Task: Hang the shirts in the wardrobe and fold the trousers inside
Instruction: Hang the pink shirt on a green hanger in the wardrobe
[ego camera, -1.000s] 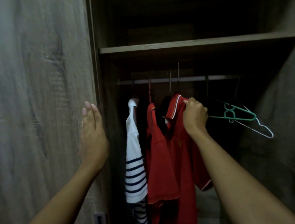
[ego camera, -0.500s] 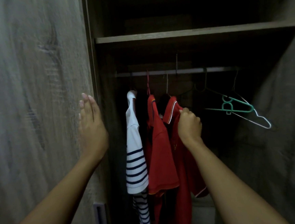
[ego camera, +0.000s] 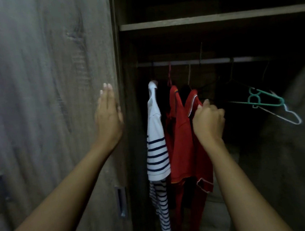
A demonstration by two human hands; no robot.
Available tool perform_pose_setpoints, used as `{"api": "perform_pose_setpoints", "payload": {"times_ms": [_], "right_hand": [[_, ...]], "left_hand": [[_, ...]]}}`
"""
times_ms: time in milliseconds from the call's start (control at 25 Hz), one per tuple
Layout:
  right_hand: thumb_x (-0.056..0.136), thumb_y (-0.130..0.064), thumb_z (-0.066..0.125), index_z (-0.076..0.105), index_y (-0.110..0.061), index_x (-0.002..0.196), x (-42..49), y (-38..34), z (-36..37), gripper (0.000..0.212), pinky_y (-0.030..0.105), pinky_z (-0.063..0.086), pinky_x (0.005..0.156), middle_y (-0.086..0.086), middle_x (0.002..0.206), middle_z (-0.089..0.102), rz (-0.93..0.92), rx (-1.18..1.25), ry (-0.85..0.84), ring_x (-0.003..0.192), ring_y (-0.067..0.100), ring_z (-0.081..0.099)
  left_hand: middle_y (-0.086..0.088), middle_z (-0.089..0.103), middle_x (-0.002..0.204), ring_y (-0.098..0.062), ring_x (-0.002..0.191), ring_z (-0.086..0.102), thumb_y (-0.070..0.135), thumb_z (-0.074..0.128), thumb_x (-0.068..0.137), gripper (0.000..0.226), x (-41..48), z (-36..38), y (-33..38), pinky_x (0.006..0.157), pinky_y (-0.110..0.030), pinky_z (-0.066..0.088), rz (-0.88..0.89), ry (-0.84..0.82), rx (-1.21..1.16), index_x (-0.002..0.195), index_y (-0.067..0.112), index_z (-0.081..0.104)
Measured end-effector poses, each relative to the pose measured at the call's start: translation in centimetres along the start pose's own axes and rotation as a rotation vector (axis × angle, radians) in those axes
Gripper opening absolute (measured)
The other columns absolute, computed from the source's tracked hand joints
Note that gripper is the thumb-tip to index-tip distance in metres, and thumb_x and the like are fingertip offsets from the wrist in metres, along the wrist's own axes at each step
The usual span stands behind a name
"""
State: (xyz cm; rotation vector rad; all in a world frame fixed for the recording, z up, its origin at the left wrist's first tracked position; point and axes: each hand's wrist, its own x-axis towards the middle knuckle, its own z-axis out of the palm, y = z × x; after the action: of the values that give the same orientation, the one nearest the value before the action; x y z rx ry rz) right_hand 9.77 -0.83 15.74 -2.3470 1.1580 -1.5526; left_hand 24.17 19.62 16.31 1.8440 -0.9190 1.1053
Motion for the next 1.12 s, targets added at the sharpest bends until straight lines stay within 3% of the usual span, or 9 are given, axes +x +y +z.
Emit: {"api": "perform_pose_setpoints", "payload": {"times_ms": [80, 160, 280, 400, 560, 760, 880, 1000, 1120], "right_hand": [[0.096, -0.019, 0.039, 0.056, 0.000, 0.125, -3.2, -2.0, -0.2, 0.038, 0.040, 0.040, 0.085, 0.021, 0.110, 0.064, -0.118, 0.198, 0.197, 0.098, 0.039, 0.052], [0.094, -0.012, 0.044, 0.065, 0.000, 0.110, -7.3, -4.9, 0.0, 0.029, 0.034, 0.037, 0.080, 0.018, 0.096, 0.066, -0.205, 0.425, 0.276, 0.088, 0.036, 0.054], [0.092, -0.009, 0.047, 0.068, 0.000, 0.098, -13.7, -9.4, 1.5, 0.024, 0.037, 0.038, 0.075, 0.017, 0.084, 0.066, -0.262, 0.648, 0.263, 0.077, 0.035, 0.056], [0.093, -0.010, 0.047, 0.069, 0.000, 0.094, -20.5, -14.3, 3.2, 0.024, 0.039, 0.040, 0.074, 0.017, 0.081, 0.066, -0.295, 0.774, 0.158, 0.077, 0.032, 0.055], [0.092, -0.010, 0.046, 0.069, 0.002, 0.093, -29.6, -21.4, 4.4, 0.026, 0.036, 0.040, 0.073, 0.017, 0.080, 0.066, -0.351, 0.919, -0.093, 0.076, 0.028, 0.055], [0.092, -0.011, 0.046, 0.069, -0.002, 0.093, -38.9, -28.2, 5.0, 0.024, 0.023, 0.038, 0.073, 0.012, 0.083, 0.067, -0.399, 1.045, -0.413, 0.077, 0.027, 0.058], [0.091, -0.013, 0.044, 0.068, -0.004, 0.089, -43.0, -32.1, 5.1, 0.025, 0.024, 0.041, 0.072, 0.012, 0.082, 0.067, -0.492, 1.064, -0.598, 0.077, 0.028, 0.060], [0.087, -0.010, 0.045, 0.067, 0.000, 0.083, -45.2, -35.5, 5.9, 0.024, 0.038, 0.049, 0.072, 0.017, 0.082, 0.067, -0.652, 1.016, -0.698, 0.076, 0.032, 0.062], [0.090, -0.016, 0.049, 0.071, -0.012, 0.092, -47.4, -39.5, 9.0, 0.023, 0.038, 0.048, 0.086, 0.011, 0.101, 0.066, -0.657, 0.868, -1.040, 0.094, 0.027, 0.059]], "left_hand": [[-0.019, 0.041, 0.145, -0.030, 0.135, 0.038, 0.004, 0.048, 0.091, 0.050, -1.6, -2.4, -0.2, 0.112, -0.036, 0.028, 0.020, 0.032, -0.058, 0.141, 0.000, 0.038], [-0.014, 0.058, 0.126, -0.025, 0.117, 0.053, 0.009, 0.048, 0.093, 0.036, -4.0, -5.4, -1.4, 0.099, -0.028, 0.037, -0.008, 0.059, -0.062, 0.128, 0.004, 0.052], [-0.007, 0.067, 0.105, -0.016, 0.094, 0.061, 0.014, 0.048, 0.094, 0.022, -8.2, -10.0, -3.3, 0.082, -0.020, 0.042, -0.065, 0.073, -0.058, 0.110, 0.007, 0.061], [-0.004, 0.069, 0.095, -0.015, 0.088, 0.064, 0.014, 0.048, 0.094, 0.019, -12.4, -14.8, -6.0, 0.078, -0.024, 0.047, -0.155, 0.051, -0.020, 0.102, 0.008, 0.063], [-0.002, 0.069, 0.091, -0.019, 0.086, 0.064, 0.015, 0.048, 0.092, 0.018, -17.8, -21.8, -10.7, 0.077, -0.034, 0.049, -0.316, 0.024, 0.106, 0.098, 0.010, 0.064], [0.003, 0.068, 0.091, -0.014, 0.085, 0.062, 0.017, 0.047, 0.092, 0.018, -23.3, -29.9, -15.6, 0.077, -0.028, 0.047, -0.474, 0.013, 0.236, 0.099, 0.017, 0.064], [0.004, 0.069, 0.090, -0.014, 0.082, 0.062, 0.022, 0.045, 0.090, 0.020, -26.6, -34.6, -19.0, 0.074, -0.029, 0.048, -0.623, 0.028, 0.339, 0.096, 0.019, 0.064], [0.004, 0.069, 0.089, -0.015, 0.082, 0.064, 0.023, 0.046, 0.091, 0.018, -29.3, -38.3, -22.5, 0.074, -0.032, 0.051, -0.822, 0.061, 0.399, 0.095, 0.020, 0.063], [-0.001, 0.070, 0.099, -0.022, 0.091, 0.063, 0.021, 0.050, 0.092, 0.014, -31.9, -40.8, -26.3, 0.079, -0.032, 0.048, -1.110, -0.078, 0.522, 0.098, 0.019, 0.063]]}}
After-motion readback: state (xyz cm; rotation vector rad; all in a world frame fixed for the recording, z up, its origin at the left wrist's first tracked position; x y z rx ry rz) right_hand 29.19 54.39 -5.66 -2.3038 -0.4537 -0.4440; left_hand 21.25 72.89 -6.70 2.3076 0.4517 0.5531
